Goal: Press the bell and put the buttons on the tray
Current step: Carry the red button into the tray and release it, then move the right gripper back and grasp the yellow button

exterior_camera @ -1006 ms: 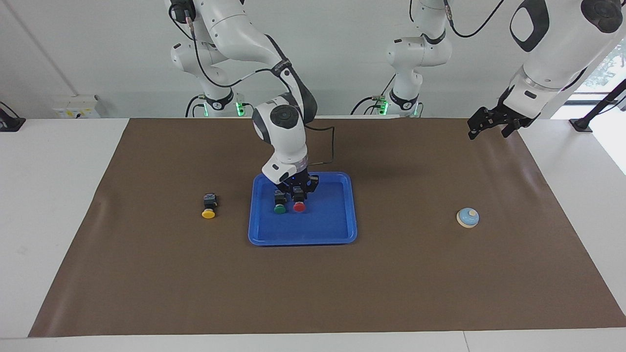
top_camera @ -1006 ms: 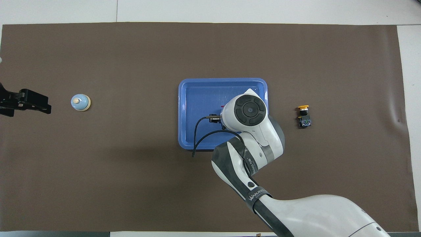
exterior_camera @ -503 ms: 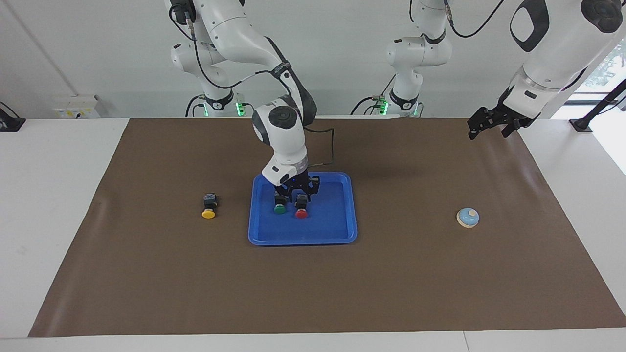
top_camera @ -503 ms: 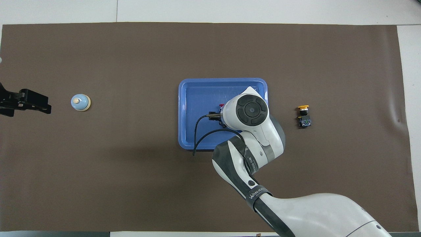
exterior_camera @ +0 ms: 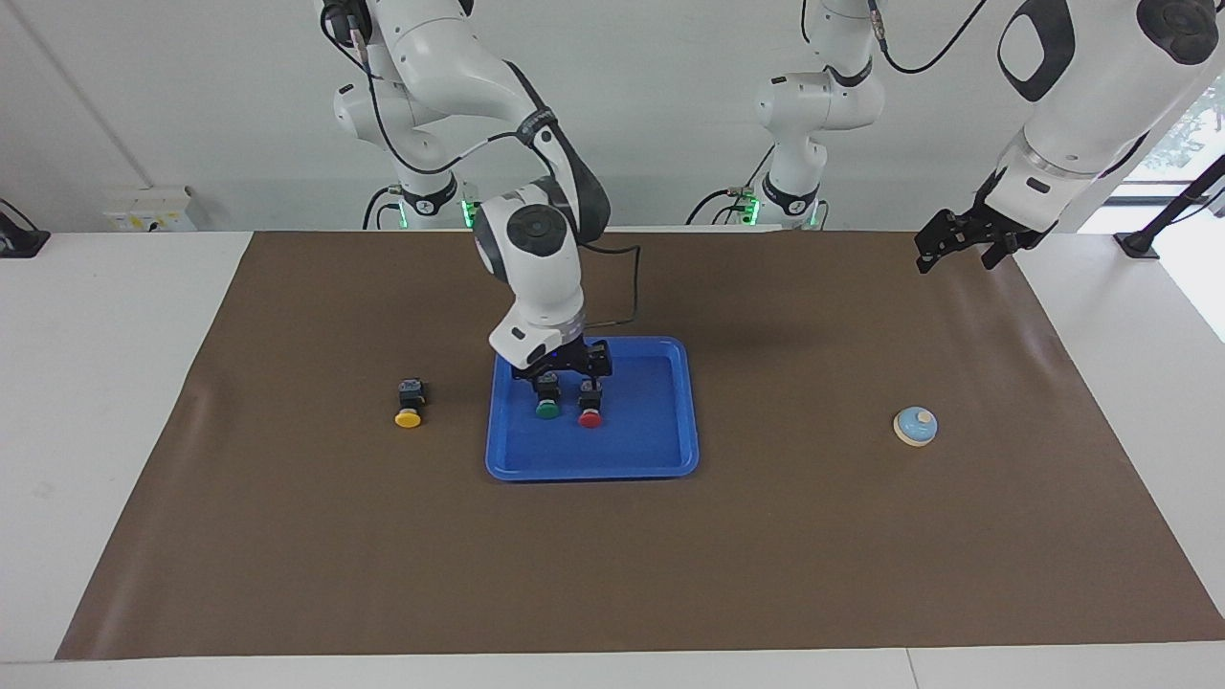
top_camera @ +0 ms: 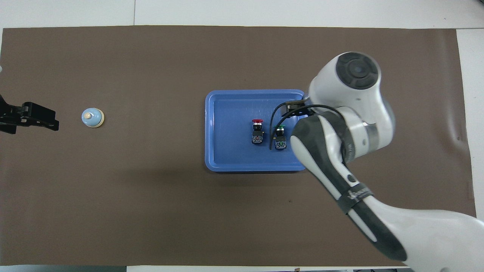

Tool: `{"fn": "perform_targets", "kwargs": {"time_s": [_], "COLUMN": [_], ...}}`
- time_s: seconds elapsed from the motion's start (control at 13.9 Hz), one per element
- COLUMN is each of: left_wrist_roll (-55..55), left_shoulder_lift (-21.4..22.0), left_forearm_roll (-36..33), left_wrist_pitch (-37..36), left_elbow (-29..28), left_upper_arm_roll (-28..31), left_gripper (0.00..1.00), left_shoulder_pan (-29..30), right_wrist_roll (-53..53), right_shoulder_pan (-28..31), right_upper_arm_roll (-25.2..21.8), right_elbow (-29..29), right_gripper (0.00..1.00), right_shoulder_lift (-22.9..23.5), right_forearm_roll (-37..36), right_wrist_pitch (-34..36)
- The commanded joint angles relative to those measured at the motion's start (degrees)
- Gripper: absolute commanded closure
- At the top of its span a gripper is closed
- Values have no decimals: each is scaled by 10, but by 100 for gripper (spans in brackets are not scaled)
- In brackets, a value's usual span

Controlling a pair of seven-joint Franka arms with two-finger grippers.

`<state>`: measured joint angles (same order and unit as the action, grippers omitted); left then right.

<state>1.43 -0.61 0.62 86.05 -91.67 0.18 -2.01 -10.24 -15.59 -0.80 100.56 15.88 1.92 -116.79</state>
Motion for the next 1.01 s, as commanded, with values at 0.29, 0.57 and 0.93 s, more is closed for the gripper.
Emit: {"fn": "perform_targets", "kwargs": {"time_s": [0.29, 0.57, 0.93], "left_wrist_roll": [1, 1, 1], "left_shoulder_lift": [6, 6, 6], "left_forearm_roll": [0, 0, 0], "left_wrist_pitch": [-7, -7, -7], "left_elbow": [-3, -3, -3], "left_upper_arm_roll": [3, 3, 3], "left_gripper": [0, 0, 0], "left_shoulder_pan": [-1, -1, -1], "right_wrist_roll": [87, 98, 116], "right_shoulder_pan": [83, 96, 111], "right_upper_arm_roll": [8, 8, 8], "right_elbow": [118, 218, 248], "right_gripper": [0, 0, 0], "right_shoulder_lift": [-46, -73, -74], "right_forearm_roll": [-3, -3, -2], "right_wrist_pitch": [-48, -145, -166]}}
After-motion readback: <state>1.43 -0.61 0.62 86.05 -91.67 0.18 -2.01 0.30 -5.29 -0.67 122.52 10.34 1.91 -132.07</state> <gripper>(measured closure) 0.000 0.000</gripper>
